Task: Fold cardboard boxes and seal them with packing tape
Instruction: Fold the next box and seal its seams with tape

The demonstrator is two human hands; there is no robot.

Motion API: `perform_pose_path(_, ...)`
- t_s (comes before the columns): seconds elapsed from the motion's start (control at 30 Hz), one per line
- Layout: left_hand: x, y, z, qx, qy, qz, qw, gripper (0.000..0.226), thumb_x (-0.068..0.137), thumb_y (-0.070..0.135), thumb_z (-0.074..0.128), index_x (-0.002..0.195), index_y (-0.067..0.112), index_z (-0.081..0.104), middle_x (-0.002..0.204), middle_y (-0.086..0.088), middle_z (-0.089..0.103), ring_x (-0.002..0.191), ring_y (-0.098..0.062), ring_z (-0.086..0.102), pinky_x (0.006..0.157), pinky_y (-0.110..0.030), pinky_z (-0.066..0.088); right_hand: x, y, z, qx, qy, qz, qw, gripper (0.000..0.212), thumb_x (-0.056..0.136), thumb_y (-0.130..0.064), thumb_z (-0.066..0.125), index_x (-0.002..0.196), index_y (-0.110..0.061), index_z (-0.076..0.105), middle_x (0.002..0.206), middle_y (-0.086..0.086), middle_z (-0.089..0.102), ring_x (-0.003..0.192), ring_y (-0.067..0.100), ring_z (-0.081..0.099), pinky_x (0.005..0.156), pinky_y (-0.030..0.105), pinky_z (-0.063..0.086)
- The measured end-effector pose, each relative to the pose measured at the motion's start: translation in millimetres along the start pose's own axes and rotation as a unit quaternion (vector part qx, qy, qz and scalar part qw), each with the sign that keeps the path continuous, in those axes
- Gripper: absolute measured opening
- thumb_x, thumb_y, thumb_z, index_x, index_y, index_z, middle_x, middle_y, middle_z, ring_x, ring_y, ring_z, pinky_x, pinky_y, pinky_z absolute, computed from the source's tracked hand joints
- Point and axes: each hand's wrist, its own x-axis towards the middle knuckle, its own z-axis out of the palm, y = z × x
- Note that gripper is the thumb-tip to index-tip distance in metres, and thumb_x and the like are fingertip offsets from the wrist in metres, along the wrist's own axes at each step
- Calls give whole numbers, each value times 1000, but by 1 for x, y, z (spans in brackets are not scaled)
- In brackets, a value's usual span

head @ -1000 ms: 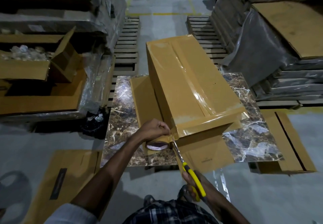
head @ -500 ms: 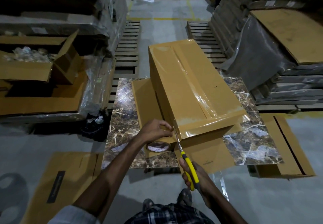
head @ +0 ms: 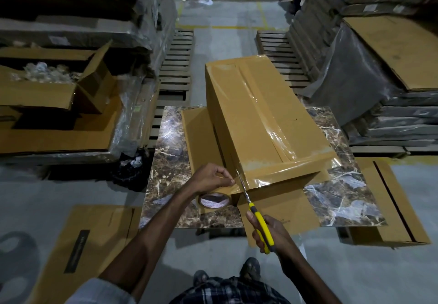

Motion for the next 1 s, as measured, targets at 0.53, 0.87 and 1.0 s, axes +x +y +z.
perform_pose_path(0.53,-16,-12,-13,12,-30,-91,995,16,84,26,85,89,10,82,85,-5,80,78,-21,73,72,-27,53,-3,14,-15,-71,52,-7,996,61,58,-47,95,73,-11,48,54,15,58,41,19,48,43,26,36)
perform_pose_path(0.87,-44,-1,16,96,141,-114,979,27,71,50,91,73,25,79,72,15,75,72,-4,69,63,-22,41,-1,29,13,-492,172,-212,827,56,79,-77,68,91,-27,46,76,-1,64,77,22,67,52,31,39)
perform_pose_path(1.0,-49,4,19,117,179,-135,967,32,66,53,92,71,27,75,74,11,76,74,-9,71,64,-22,42,-2,23,17,-528,193,-263,784,55,86,-70,64,115,-23,55,91,4,74,86,31,70,61,33,38)
